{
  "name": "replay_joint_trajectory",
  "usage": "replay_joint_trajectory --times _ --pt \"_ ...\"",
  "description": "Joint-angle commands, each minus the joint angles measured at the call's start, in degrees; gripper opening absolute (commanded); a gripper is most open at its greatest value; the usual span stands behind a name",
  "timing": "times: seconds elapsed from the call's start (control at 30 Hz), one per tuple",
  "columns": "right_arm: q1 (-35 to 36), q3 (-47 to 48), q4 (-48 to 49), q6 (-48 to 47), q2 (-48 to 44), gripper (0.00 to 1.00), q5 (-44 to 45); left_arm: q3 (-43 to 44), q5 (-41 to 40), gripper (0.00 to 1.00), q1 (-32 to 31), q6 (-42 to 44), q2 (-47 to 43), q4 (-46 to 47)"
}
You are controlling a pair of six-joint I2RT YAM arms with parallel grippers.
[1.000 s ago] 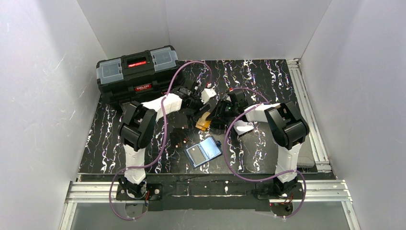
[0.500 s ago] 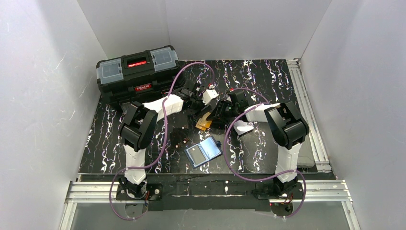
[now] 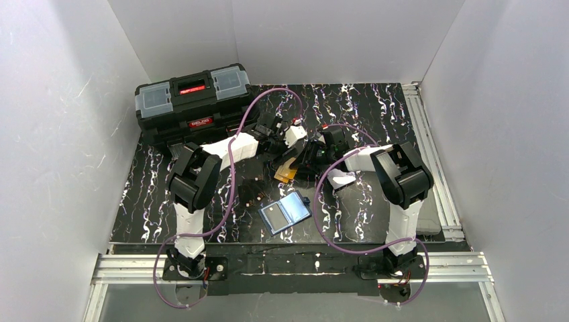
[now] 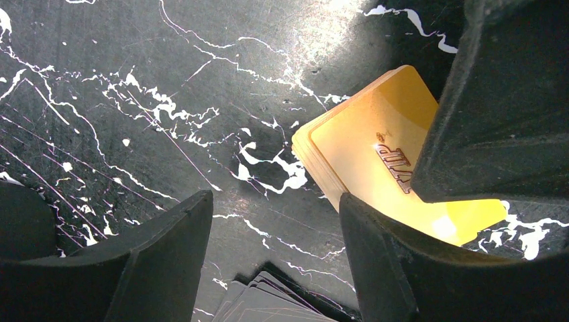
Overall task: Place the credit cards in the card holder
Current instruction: Pick up the credit card from the center of the board.
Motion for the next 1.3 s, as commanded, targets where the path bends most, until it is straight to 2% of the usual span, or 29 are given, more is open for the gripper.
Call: replay_joint_trajectory --times 0.0,0.8,1.17,1.27 --pt "0.01 -2.55 -3.21 -1.69 1.90 0.44 3.15 -0.94 2.72 0.69 -2.24 -0.53 -1.23 -2.32" --pt "-0.63 -5.42 -2.24 -1.82 2.54 0.44 3.44 2.84 1.53 0.71 -2.62 -4.22 -4.07 -4.98" --pt "-0.63 -4.99 -5.85 -3.44 1.26 0.42 5.60 1.95 1.55 0.73 -2.56 -4.09 -3.30 -5.30" --pt "-0.63 -5.19 -6.69 -3.91 0.78 0.47 6.13 0.94 1.40 0.73 -1.75 -3.98 -4.14 -5.28"
